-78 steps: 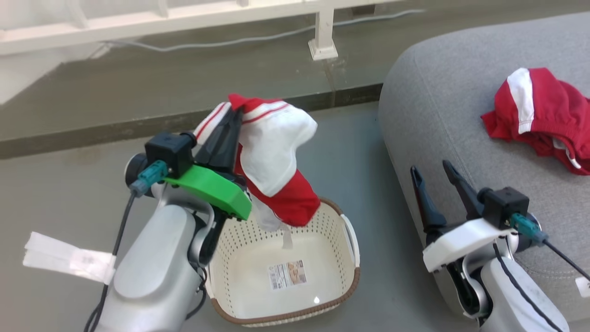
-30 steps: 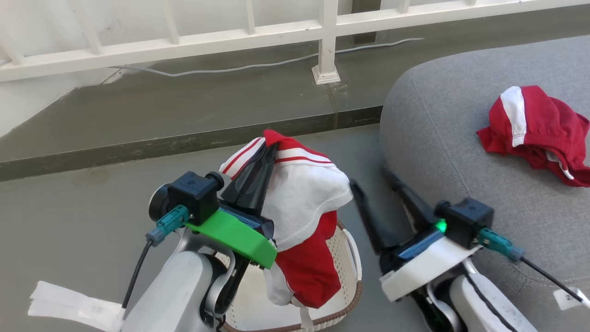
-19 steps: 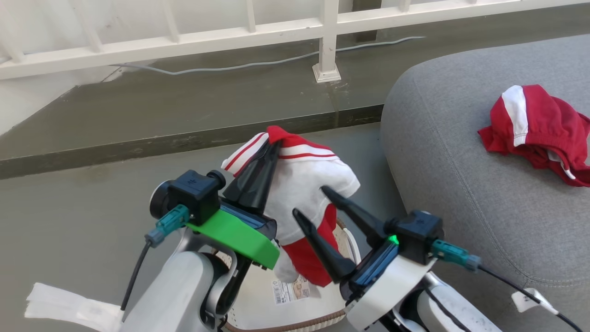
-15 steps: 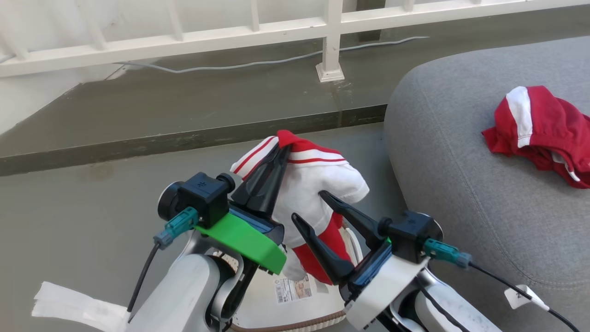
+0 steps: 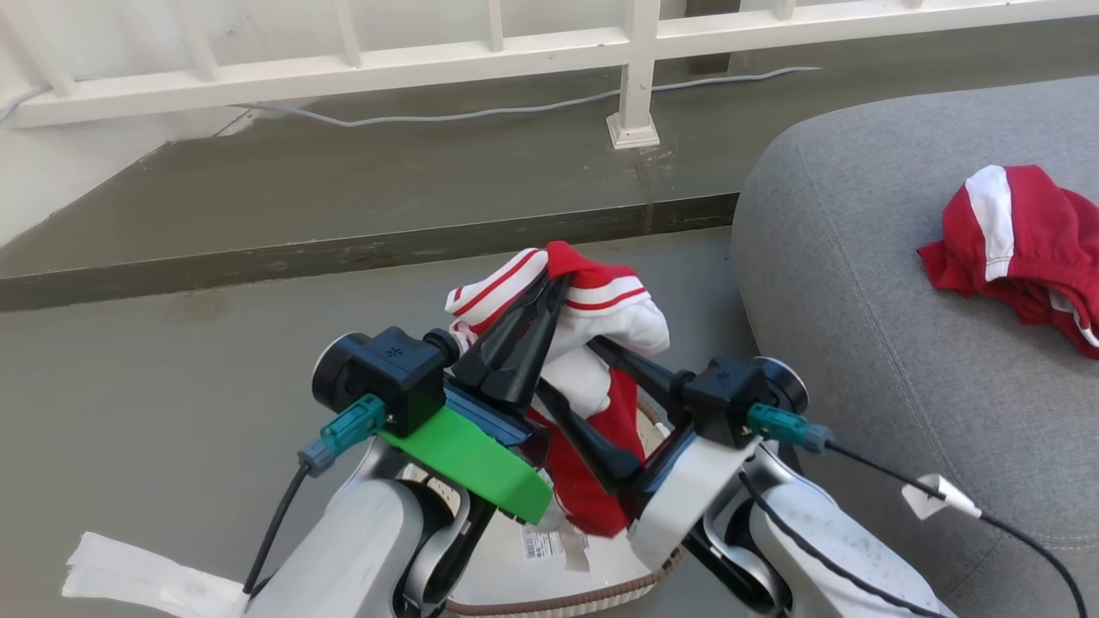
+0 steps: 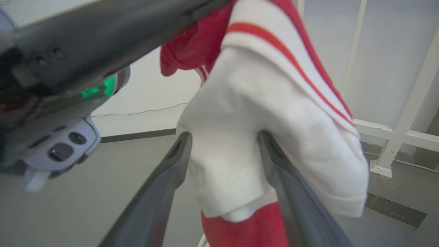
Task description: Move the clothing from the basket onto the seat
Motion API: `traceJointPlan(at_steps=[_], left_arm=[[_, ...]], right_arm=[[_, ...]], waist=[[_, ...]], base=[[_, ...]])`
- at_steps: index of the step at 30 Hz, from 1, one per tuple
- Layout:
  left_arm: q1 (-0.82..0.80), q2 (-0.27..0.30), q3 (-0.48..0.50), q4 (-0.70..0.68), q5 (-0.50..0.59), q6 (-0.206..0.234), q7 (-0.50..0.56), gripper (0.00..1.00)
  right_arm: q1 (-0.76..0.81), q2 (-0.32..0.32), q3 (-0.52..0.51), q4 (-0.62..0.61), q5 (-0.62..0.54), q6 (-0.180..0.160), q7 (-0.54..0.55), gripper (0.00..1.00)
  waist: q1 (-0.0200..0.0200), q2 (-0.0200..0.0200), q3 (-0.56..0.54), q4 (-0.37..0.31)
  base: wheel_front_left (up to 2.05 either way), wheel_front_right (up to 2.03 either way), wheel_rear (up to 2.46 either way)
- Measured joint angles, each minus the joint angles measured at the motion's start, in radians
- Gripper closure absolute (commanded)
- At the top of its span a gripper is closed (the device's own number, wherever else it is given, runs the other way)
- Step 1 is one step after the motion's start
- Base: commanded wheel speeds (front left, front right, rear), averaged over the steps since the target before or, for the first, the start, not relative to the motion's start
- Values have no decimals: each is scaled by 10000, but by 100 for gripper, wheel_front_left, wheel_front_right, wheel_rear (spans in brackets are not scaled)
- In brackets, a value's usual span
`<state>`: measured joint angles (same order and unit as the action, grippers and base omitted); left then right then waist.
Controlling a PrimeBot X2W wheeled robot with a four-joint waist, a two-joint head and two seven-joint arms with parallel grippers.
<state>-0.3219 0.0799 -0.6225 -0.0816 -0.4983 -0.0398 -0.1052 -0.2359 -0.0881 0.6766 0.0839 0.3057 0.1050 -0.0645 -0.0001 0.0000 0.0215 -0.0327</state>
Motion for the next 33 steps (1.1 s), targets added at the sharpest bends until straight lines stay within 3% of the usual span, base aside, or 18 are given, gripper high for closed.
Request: traceJointPlan(at_steps=[1,2,3,4,24,26,27,28,33], left_arm=[[0,-2,-17,-25,0,0,21,100],[0,-2,-36,-56,0,0,63,100],[0,-2,-61,-90,0,0,82,100],[0,-2,-94,-132,0,-4,88,100],[0,0,-205,-305,0,-8,303,100],[0,4,-240,-305,0,-8,339,48],[0,6,-255,-305,0,-8,343,14],[0,15,-276,-303,0,-8,410,0],[0,96,-441,-313,27,-33,533,0]], right_arm=[[-70,12,-8,96,12,0,-65,11],[-137,21,-2,222,-15,0,-65,42],[-204,27,-6,355,-46,0,-75,60],[-248,40,-23,453,-29,0,-113,100],[-703,221,130,1536,523,6,-725,100],[-731,221,130,1599,570,6,-809,100],[-745,221,128,1618,600,6,-865,100],[-783,221,128,1651,656,6,-918,100],[-957,224,-6,1741,686,6,-1170,100]], waist=[[0,0,7,9],[0,0,14,17],[0,0,22,25],[0,0,31,33],[1,0,98,60],[0,0,94,53],[0,0,92,49],[0,0,90,44],[1,0,84,1]], base=[[0,0,0],[0,0,0],[0,0,0],[0,0,0],[0,0,0],[0,0,0],[0,0,0],[0,0,0],[0,0,0]])
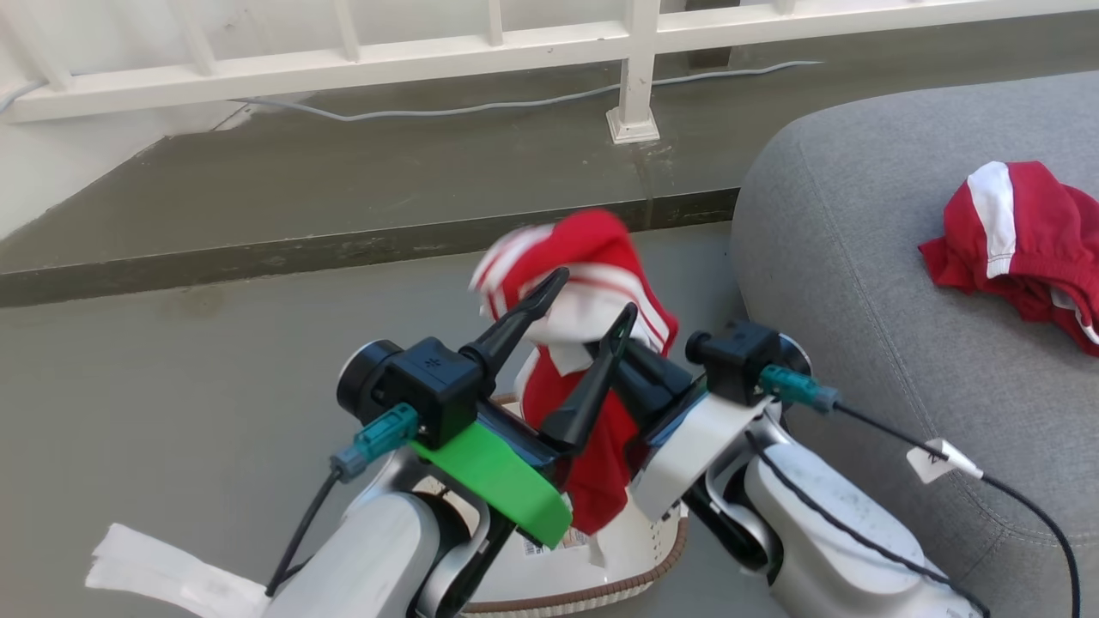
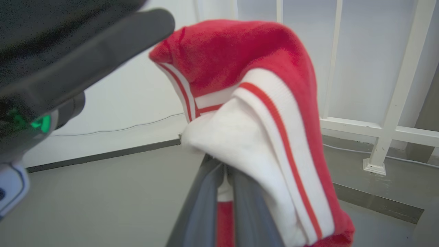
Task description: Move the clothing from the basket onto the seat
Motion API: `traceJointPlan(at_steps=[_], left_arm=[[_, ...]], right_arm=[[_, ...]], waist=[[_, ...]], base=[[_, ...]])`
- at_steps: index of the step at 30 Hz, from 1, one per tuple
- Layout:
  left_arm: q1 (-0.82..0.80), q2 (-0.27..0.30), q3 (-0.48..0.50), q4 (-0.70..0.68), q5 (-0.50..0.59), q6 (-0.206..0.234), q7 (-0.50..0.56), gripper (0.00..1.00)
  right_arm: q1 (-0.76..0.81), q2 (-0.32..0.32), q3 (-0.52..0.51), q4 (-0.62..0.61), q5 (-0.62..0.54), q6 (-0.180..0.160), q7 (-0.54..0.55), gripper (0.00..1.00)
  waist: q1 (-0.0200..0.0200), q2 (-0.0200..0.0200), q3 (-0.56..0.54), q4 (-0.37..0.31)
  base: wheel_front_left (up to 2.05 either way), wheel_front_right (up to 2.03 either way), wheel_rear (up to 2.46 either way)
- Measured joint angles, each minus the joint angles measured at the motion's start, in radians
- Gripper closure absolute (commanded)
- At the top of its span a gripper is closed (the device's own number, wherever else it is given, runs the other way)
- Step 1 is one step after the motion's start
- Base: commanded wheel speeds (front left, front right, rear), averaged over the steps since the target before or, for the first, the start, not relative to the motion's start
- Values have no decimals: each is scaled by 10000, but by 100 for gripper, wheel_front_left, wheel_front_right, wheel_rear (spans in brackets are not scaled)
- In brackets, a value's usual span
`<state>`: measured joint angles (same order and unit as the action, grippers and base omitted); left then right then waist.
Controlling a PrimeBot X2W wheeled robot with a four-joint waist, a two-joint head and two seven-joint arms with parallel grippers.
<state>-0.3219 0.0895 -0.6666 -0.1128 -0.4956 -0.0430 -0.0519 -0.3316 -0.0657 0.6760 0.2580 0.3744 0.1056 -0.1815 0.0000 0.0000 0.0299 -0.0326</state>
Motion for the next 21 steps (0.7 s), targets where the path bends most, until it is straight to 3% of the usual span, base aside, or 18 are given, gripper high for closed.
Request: traceJointPlan(at_steps=[8,21], left_arm=[[0,293,-500,-12,115,-199,366,0],[220,844,-1049,10,426,-357,832,0]], right_arm=[[-168,2,-499,311,56,-33,-153,100],[-545,-322,-1384,652,155,-456,-382,100]], waist=[[0,0,28,-84],[0,0,295,-430]], base=[[0,0,0],[0,0,0]])
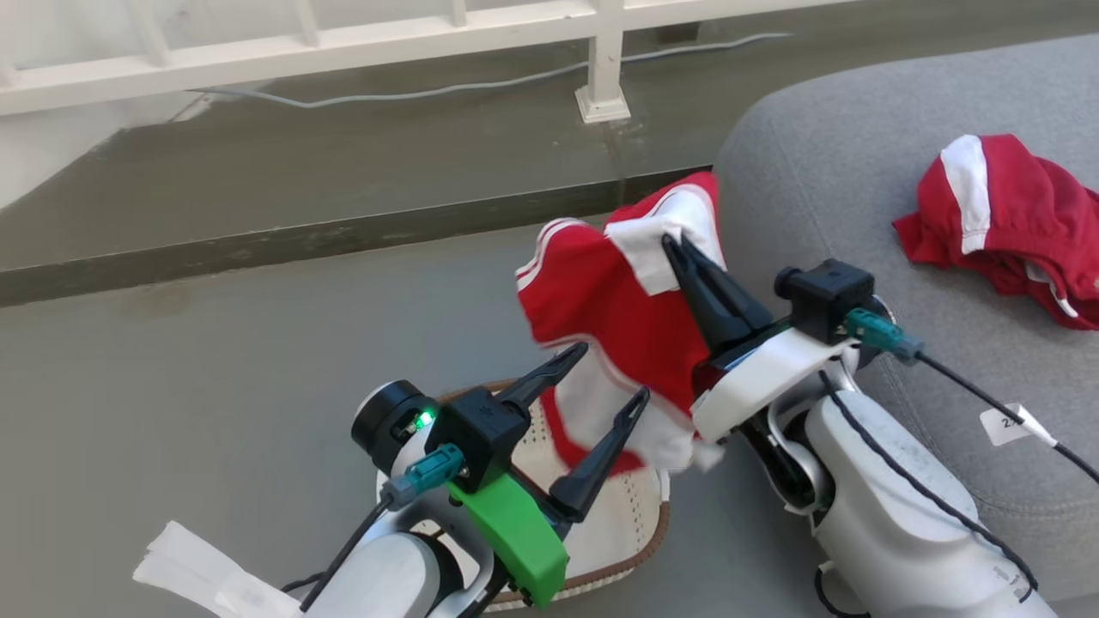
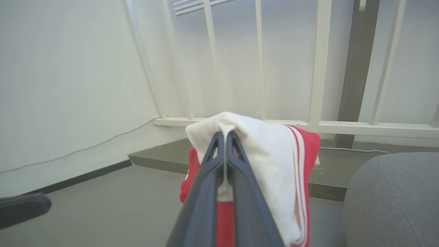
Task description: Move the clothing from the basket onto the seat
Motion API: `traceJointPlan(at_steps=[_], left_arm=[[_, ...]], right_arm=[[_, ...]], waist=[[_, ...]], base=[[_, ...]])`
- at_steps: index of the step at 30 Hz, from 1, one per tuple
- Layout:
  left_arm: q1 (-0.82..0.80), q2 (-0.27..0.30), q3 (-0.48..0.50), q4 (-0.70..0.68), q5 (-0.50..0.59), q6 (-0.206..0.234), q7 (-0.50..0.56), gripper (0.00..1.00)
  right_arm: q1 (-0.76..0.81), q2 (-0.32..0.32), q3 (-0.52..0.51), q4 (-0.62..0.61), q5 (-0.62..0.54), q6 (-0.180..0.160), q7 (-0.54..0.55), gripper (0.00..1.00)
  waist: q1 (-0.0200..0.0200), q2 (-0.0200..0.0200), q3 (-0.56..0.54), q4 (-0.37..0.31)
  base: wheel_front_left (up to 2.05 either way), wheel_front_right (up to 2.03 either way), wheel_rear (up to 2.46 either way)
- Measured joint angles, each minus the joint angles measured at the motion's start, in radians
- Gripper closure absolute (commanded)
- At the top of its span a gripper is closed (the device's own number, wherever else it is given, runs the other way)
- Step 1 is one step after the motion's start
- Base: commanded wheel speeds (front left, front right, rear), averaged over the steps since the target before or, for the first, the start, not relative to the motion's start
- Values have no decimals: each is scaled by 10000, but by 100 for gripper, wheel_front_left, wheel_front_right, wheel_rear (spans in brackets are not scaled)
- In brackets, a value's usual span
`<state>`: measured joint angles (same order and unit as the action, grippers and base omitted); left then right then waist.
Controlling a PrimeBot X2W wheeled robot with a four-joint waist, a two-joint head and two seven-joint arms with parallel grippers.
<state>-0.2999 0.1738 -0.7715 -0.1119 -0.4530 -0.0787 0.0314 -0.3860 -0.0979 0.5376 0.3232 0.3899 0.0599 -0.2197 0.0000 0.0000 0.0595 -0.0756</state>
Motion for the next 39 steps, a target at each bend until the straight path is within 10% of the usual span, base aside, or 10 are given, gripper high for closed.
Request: traceJointPlan(at_steps=[39], left_arm=[[-188,564,240,-403,602,176,531,0]], right_arm=[[-198,-301,-2249,-700,520,-731,-303,100]], waist=[[0,0,1909,-3042]], base=[[0,0,0]])
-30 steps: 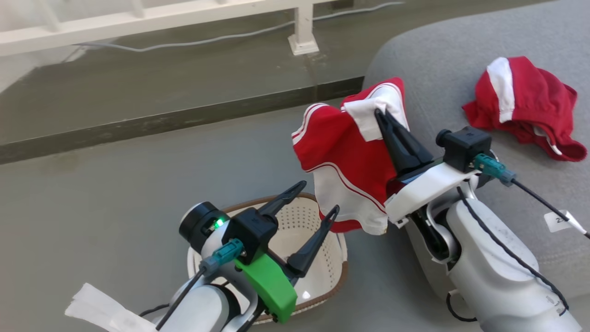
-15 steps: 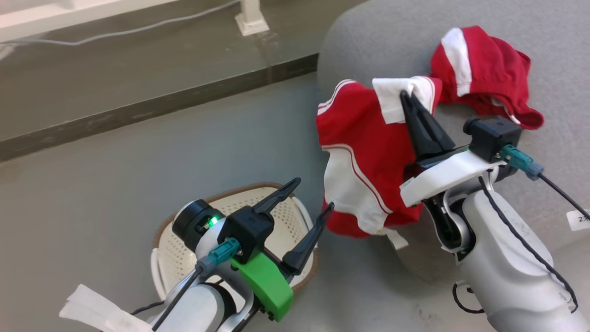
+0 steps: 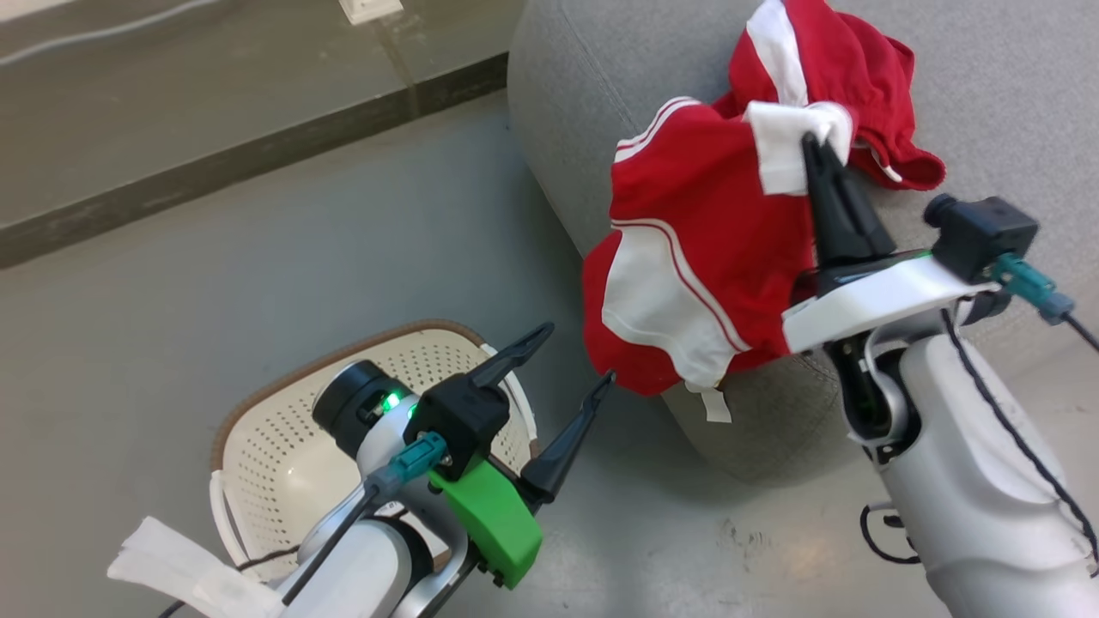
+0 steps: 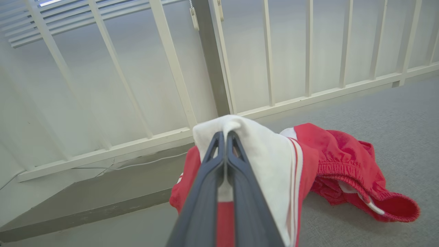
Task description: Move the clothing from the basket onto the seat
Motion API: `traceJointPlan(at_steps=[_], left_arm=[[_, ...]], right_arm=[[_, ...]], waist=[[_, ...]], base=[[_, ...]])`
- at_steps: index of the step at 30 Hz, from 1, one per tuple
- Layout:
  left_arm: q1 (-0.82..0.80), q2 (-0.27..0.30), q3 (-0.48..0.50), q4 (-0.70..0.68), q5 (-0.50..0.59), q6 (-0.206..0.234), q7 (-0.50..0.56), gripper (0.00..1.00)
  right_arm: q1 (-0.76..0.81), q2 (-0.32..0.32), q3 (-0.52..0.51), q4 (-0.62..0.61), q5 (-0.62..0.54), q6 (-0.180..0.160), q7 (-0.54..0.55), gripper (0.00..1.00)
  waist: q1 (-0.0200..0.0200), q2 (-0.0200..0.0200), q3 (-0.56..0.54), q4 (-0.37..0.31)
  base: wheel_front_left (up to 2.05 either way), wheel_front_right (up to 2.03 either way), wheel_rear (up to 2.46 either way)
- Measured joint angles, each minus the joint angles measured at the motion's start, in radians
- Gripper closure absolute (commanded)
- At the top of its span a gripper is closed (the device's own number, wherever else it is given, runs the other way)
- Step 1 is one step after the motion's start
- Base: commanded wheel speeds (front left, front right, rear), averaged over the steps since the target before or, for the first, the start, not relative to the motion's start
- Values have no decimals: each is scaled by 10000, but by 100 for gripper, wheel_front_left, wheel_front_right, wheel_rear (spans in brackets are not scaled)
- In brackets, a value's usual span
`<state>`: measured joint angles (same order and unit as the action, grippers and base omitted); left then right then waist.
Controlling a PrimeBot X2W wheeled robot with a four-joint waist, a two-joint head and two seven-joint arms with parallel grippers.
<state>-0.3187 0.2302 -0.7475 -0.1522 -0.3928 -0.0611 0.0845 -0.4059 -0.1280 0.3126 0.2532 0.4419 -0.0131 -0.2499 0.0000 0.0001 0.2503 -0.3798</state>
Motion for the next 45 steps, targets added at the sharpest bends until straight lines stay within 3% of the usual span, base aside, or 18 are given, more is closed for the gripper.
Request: traceJointPlan(at_steps=[8,24,35,45], left_arm=[[-255,-6,-29,-127,13,-17,219,0],[-819,-69,-324,-226,13,-259,382,0],[-1166,-222,-364,-362,17,-274,395,0],[-1513,-176,-334,-533,326,-276,474,0]], right_arm=[[-961,-148,-802,-297,86,-63,-2,100],[-4696,-1664,-2040,52,-88,-75,-15,100],[-6442,-3258,-3166,1277,-113,-328,426,100],[-6467,-3350,-3436,2740,96,-414,587,100]], waist=[[0,0,489,-186],[0,0,1317,207],[0,0,1907,907],[1,0,2712,1378]], base=[[0,0,0],[0,0,0],[0,0,0],[0,0,0]])
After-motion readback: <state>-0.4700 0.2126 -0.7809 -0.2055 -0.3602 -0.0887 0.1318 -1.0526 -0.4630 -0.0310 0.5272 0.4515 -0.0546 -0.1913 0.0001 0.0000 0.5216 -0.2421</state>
